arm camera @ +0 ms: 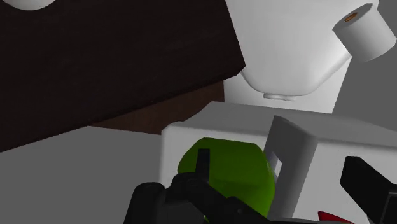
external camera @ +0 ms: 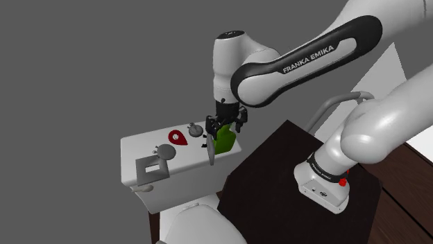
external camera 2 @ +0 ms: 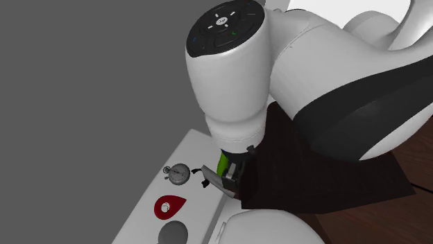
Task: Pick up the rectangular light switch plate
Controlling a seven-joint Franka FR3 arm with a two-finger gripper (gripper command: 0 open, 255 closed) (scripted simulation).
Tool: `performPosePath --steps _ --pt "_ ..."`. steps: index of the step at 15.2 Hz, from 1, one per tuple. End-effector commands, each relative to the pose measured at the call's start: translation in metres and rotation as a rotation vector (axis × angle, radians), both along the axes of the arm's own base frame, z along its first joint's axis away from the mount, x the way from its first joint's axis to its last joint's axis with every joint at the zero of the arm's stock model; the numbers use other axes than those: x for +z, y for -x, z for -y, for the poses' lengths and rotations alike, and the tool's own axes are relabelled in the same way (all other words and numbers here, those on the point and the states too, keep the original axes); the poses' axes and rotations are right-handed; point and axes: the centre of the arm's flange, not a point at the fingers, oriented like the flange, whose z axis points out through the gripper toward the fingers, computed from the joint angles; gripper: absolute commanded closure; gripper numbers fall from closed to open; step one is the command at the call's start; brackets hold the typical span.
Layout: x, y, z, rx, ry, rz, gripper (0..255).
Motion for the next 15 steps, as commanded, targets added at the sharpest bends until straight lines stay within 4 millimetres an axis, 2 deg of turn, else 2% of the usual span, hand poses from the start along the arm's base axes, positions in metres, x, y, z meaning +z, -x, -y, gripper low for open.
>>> performPosePath --steps 1,4,11,14,15 --pt "-0.019 -0.001 -0.019 -0.040 -0.006 -0.013 0" --pt "-0.047 -0.010 -0.043 -0.092 -0.012 -0.031 0" --pt "-0.084 -0.010 -0.043 -0.092 -0.012 -0.031 0" --pt "-0.087 -0.010 -0.043 -0.092 -0.012 -0.031 0" --pt "-0.087 -0.010 -0.042 -0.092 -0.012 -0.031 255"
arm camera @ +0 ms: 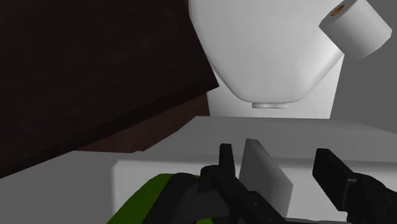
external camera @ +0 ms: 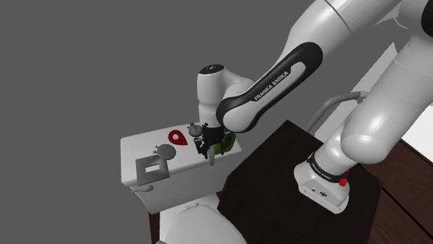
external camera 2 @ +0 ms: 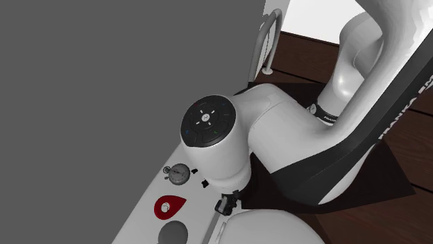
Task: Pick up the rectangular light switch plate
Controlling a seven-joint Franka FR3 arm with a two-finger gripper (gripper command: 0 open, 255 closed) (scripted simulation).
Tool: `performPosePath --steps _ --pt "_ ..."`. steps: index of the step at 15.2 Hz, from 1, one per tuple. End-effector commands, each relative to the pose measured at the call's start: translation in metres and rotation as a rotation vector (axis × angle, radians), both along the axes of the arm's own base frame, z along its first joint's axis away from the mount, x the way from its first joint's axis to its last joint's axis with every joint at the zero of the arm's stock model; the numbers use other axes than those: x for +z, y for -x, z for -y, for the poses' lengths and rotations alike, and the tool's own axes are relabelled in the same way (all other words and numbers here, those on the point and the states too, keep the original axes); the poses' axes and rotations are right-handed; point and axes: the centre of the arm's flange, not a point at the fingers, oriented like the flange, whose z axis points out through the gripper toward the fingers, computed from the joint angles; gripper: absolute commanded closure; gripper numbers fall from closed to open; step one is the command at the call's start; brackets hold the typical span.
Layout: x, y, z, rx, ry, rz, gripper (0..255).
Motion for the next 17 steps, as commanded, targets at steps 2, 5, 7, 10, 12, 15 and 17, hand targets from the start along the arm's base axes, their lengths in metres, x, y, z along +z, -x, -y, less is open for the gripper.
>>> performPosePath --steps 2,5,7,10,12,15,17 --pt "0.000 0.000 0.000 0.000 0.000 0.000 255" --pt "0.000 0.000 0.000 0.000 0.000 0.000 255" --pt "0.000 0.000 0.000 0.000 0.000 0.000 255" --pt "0.005 0.000 0.000 0.000 0.000 0.000 255" --pt "0.016 0.000 0.000 0.000 0.000 0.000 255" --pt "0.032 0.000 0.000 0.000 0.000 0.000 255" --pt "0.042 0.000 0.000 0.000 0.000 0.000 255"
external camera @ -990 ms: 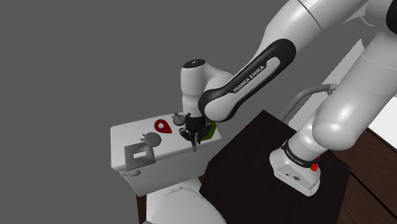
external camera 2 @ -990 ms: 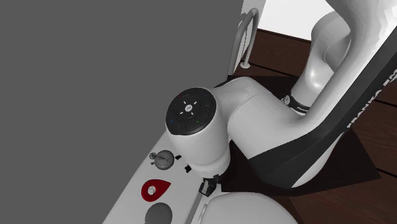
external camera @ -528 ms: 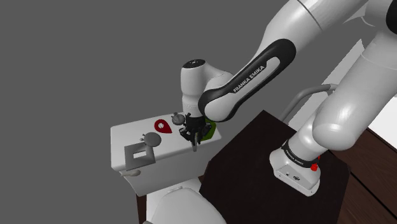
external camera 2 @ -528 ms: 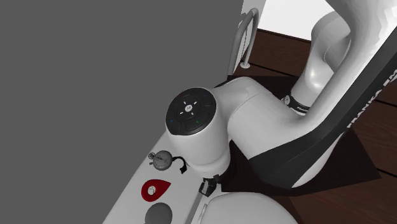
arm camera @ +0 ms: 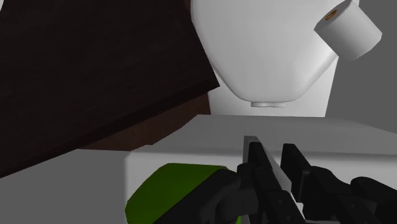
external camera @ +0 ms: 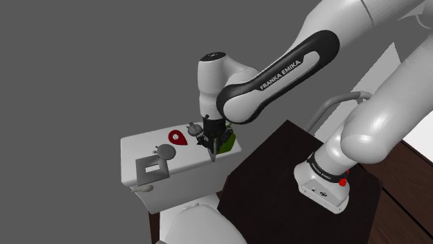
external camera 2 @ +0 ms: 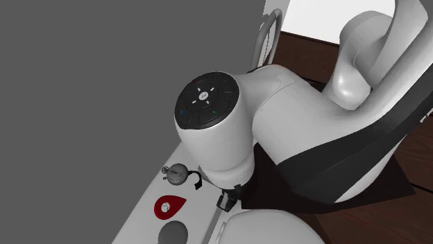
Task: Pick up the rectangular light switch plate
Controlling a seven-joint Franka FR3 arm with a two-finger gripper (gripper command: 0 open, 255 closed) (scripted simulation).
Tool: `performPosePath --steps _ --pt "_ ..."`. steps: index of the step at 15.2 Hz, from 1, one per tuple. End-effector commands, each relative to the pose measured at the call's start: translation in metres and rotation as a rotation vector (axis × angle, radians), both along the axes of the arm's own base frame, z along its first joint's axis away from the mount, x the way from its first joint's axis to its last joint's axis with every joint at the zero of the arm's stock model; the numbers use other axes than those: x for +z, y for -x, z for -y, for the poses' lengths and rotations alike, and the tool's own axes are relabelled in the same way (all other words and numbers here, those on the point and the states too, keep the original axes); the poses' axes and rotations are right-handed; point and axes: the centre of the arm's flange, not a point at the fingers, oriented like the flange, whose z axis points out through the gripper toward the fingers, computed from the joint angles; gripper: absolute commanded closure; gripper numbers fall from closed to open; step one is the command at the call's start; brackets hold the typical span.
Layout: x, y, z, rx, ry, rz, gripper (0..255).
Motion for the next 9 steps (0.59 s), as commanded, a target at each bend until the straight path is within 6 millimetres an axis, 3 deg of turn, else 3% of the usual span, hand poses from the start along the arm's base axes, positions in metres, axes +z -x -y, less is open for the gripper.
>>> performPosePath --steps 1,7,9 --pt "0.012 0.001 -0.001 0.000 0.000 0.000 255" --pt "0.043 0.001 -0.001 0.000 0.000 0.000 255" --pt "0.044 0.001 -0.001 0.000 0.000 0.000 255"
